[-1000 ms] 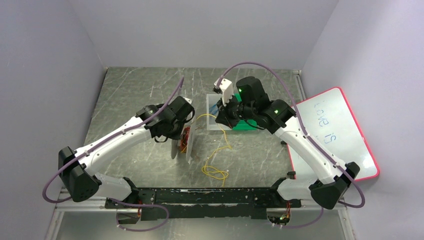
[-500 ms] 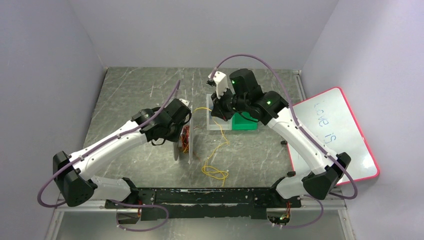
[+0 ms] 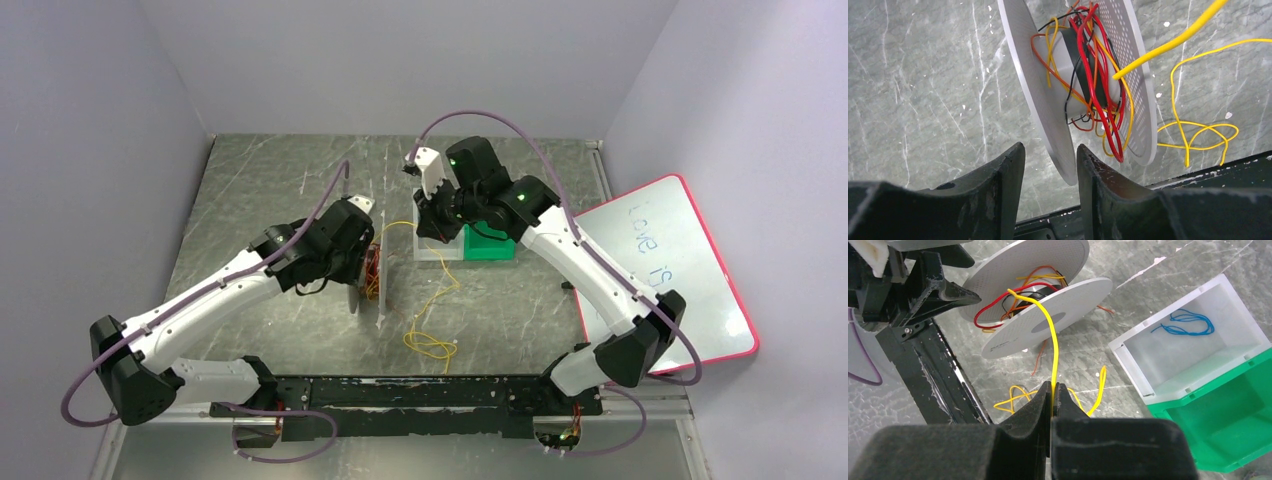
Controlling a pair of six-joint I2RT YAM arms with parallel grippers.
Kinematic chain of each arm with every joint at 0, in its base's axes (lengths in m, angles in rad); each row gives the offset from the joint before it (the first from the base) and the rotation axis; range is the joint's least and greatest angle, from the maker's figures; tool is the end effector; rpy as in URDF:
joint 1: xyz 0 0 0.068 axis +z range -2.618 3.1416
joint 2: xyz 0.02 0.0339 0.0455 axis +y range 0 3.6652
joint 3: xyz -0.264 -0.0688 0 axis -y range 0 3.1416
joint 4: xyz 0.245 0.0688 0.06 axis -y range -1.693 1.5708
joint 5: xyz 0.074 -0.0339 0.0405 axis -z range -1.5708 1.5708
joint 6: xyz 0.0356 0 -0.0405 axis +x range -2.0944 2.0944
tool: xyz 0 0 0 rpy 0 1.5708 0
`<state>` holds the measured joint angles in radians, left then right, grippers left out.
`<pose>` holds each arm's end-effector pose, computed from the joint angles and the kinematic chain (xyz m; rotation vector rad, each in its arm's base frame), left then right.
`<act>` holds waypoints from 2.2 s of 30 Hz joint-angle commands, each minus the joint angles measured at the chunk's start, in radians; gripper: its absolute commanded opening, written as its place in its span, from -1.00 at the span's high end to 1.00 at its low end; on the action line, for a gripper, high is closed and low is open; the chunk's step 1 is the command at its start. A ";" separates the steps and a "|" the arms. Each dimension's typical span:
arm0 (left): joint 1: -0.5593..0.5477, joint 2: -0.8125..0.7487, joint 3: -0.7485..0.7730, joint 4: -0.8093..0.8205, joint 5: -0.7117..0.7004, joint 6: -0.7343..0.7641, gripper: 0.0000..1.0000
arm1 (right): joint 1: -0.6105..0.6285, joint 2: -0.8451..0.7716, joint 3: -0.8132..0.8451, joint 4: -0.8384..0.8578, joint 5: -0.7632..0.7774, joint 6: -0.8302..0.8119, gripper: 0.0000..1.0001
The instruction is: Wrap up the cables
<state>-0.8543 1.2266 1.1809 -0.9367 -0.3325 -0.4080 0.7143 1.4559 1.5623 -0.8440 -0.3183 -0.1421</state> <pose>0.1652 -0.1720 0.3212 0.4251 2.4419 -0.1072 0.2245 0.2094 0.3889 -1.1264 2.0662 0.6546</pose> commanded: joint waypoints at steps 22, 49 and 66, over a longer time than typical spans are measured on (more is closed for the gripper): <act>-0.005 0.029 -0.039 0.100 -0.007 0.083 0.51 | 0.002 0.038 0.055 -0.012 0.004 -0.028 1.00; -0.005 0.045 -0.075 0.209 0.025 0.253 0.50 | 0.000 -0.022 0.029 -0.034 0.162 -0.055 1.00; -0.005 0.006 -0.098 0.252 0.016 0.250 0.13 | -0.001 0.101 0.084 -0.024 -0.004 -0.093 1.00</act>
<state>-0.8547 1.2675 1.0969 -0.7326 -0.3191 -0.1677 0.7143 1.5322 1.6032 -0.8654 -0.2588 -0.2165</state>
